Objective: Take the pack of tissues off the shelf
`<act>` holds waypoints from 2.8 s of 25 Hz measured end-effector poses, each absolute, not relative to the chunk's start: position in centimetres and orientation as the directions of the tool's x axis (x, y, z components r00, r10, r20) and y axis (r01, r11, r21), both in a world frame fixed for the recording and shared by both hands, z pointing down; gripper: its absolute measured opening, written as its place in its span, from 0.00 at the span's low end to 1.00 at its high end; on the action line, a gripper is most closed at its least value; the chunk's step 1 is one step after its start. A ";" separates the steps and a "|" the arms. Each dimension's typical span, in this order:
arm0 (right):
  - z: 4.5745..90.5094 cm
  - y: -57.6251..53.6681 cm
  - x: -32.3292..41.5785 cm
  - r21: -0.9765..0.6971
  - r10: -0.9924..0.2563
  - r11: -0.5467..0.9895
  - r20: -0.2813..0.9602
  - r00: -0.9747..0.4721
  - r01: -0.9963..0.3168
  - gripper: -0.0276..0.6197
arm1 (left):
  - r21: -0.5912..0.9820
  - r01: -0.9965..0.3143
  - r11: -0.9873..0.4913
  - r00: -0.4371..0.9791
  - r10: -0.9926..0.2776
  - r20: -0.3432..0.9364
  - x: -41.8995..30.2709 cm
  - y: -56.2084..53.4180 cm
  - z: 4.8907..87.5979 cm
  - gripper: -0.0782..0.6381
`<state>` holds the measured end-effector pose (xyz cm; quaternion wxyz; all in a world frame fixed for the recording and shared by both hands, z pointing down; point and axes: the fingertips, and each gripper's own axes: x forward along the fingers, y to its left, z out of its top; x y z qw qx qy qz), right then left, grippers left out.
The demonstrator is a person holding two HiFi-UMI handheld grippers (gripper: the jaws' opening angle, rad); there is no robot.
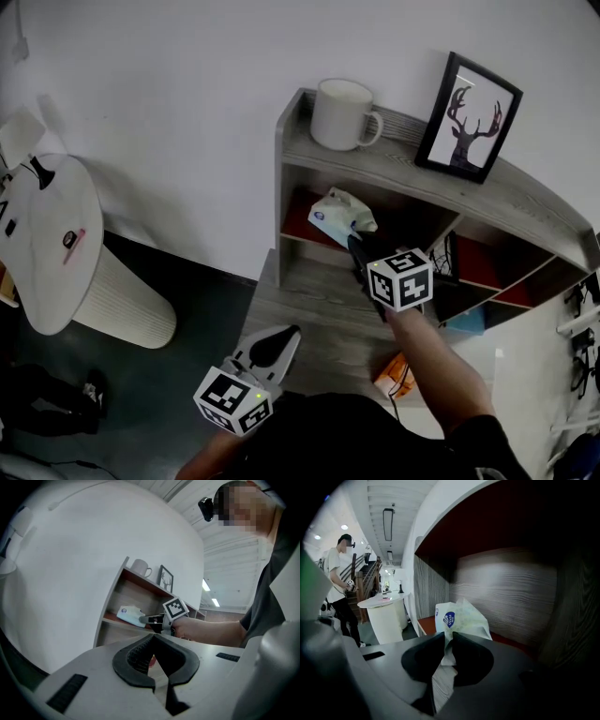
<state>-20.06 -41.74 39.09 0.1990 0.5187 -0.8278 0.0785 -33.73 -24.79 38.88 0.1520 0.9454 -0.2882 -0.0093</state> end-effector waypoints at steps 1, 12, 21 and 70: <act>38.9 -41.4 -20.1 0.079 -0.831 0.448 0.406 -0.382 -0.891 0.11 | 0.298 -0.537 -0.789 0.837 -0.543 0.071 -33.8 -24.7 39.0 0.13; 33.7 -34.7 -18.8 0.052 -0.845 0.493 0.265 -0.464 -0.869 0.09 | 0.262 -0.522 -0.812 0.850 -0.521 0.079 -31.0 -25.0 37.9 0.13; 31.2 -26.1 -15.8 0.032 -0.796 0.586 0.208 -0.568 -0.810 0.09 | 0.264 -0.549 -0.793 0.832 -0.547 0.089 -26.4 -23.6 37.3 0.13; 57.5 -5.3 16.3 -0.080 -0.832 0.165 0.525 -0.182 -0.983 0.10 | 0.232 -0.420 -0.877 0.897 -0.362 0.255 -2.5 -13.5 41.5 0.13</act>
